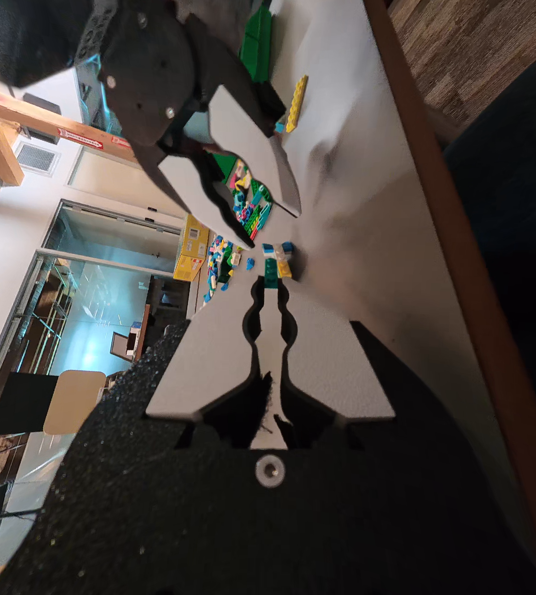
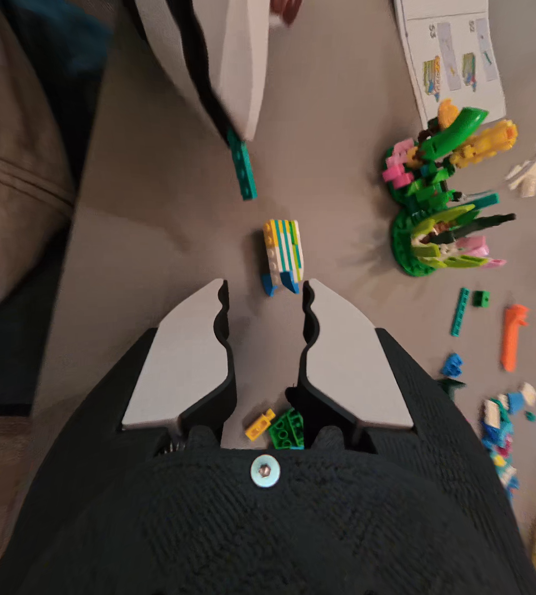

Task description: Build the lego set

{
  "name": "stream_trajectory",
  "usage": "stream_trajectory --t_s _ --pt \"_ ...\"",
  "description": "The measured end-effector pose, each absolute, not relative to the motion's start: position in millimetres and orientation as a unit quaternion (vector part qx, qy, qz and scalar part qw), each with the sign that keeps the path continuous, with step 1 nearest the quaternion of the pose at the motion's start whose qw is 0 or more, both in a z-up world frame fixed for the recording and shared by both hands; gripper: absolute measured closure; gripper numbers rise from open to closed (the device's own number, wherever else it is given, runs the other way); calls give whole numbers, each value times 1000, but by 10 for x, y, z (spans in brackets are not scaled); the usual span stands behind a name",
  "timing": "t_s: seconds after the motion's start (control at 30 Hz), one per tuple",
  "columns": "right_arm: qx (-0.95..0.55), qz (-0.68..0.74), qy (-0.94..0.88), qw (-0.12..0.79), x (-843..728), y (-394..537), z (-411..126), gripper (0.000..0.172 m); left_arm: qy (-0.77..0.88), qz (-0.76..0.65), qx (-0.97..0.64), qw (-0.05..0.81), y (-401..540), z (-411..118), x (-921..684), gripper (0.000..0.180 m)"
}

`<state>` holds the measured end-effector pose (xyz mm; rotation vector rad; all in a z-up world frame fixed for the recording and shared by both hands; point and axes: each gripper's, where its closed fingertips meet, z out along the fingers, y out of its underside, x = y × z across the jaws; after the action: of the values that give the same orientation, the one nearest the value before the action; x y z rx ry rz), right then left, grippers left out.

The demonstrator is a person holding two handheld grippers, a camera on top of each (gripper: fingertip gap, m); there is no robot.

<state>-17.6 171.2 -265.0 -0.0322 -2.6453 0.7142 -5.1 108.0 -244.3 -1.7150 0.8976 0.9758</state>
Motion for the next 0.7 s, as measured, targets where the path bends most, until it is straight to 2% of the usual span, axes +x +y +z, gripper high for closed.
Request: stream_trajectory --t_s 0.03,0.2,0.37,0.57,0.63,0.7 --pt "3 249 -942 225 -209 1743 -2661 127 362 397 -701 468 1071 -2436 -72 173" --pt "108 202 -910 345 -258 1726 -2674 134 345 400 -708 469 1047 -2415 -144 172" --pt "161 148 -882 417 -281 1545 -2651 141 341 403 -712 463 1014 -2430 -160 173" --pt "165 93 -878 439 -373 1485 -2718 152 342 405 -713 459 997 -2450 -158 173" --pt "156 80 -883 435 -404 1502 -2736 163 340 407 -712 460 993 -2440 -162 173" --pt "144 88 -897 409 -402 1517 -2722 164 336 406 -711 466 990 -2420 -162 173"
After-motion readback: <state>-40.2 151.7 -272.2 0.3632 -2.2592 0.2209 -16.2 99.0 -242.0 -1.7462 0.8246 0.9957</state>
